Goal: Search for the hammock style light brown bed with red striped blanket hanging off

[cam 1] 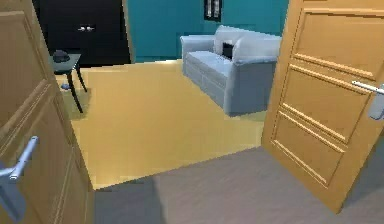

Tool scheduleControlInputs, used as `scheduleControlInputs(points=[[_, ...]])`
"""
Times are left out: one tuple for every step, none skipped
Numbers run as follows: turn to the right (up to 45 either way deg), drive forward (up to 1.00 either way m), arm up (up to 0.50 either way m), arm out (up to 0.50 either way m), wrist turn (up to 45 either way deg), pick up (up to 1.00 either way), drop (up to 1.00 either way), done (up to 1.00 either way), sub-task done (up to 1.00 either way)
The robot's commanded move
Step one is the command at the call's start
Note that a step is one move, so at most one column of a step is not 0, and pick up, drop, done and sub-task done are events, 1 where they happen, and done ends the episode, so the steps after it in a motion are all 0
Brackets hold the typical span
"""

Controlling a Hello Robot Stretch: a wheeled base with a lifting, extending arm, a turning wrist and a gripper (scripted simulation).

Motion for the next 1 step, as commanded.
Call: scheduleControlInputs(points=[[0.0,0.40,0.00,0.00,0.0,0.00,0.00,0.00,0.00]])
